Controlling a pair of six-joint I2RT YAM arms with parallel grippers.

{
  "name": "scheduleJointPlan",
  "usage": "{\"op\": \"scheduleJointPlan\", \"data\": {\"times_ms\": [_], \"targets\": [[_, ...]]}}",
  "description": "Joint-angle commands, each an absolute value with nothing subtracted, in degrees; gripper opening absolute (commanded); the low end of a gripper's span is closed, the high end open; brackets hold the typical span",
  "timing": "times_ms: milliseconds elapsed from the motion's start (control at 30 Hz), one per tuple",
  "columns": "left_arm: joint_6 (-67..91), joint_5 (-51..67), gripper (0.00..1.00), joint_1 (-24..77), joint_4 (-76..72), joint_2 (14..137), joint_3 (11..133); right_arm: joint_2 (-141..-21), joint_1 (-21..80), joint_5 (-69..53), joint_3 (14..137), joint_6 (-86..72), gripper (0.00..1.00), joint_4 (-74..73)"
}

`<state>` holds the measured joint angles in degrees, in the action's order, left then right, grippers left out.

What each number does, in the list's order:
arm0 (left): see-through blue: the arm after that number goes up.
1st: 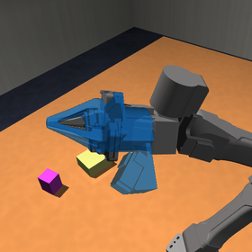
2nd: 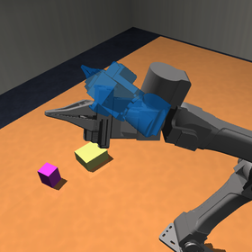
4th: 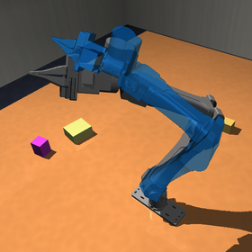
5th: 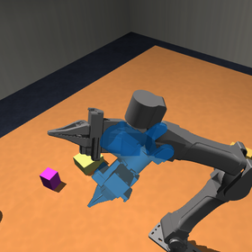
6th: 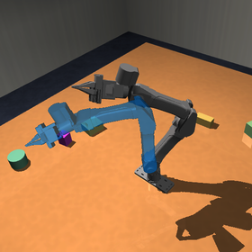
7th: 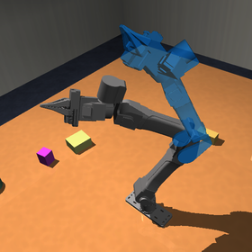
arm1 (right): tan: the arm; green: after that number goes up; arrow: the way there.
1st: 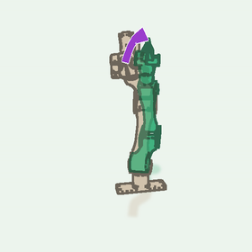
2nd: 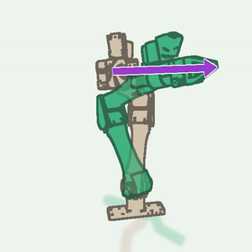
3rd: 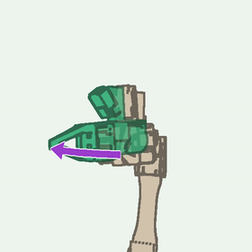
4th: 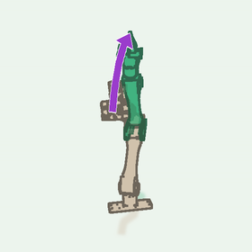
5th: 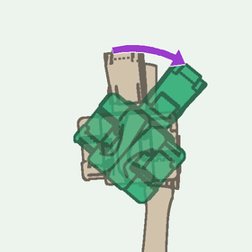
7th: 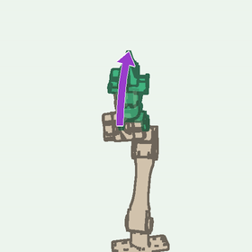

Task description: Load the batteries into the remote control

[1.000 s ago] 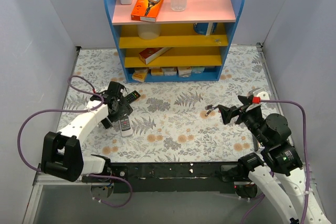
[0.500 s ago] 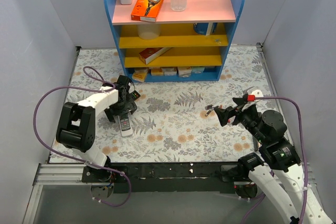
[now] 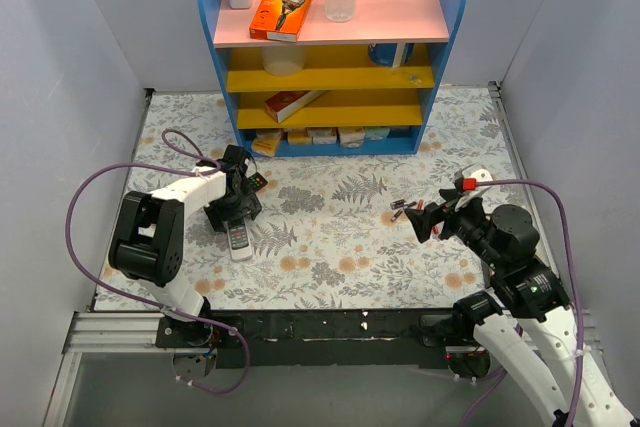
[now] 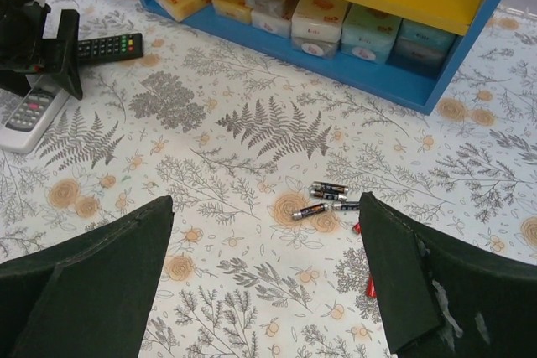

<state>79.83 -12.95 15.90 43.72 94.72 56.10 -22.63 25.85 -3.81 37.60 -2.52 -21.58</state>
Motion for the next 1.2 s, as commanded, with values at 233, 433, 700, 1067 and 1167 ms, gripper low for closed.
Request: {"op": "scheduleJointPlan", "data": {"times_ms": [233, 433, 700, 1067, 1167], "targets": [[79.2, -7.2, 0.54, 17.7, 43.6, 94.7, 51.8, -29.4, 25.8, -8.2, 40.1, 2.3, 0.98, -25.1], [81.2, -3.4, 0.33, 20.2, 43.3, 93.3, 53.5, -31.5, 25.8, -16.1, 38.7, 0.4, 0.98, -22.0], [84.5, 5.5, 0.21, 24.2, 37.8, 88.8, 56.3, -37.3, 25.8, -23.6, 35.1, -9.2, 0.98, -16.9], [94.2, 20.1, 0.0, 28.8, 8.8, 73.3, 50.2, -43.8, 25.8, -43.1, 27.0, -31.2, 0.98, 15.4], [95.5, 23.4, 0.0, 29.9, 1.9, 71.8, 49.4, -46.0, 26.3, -43.7, 26.3, -34.6, 0.98, 22.2]]}}
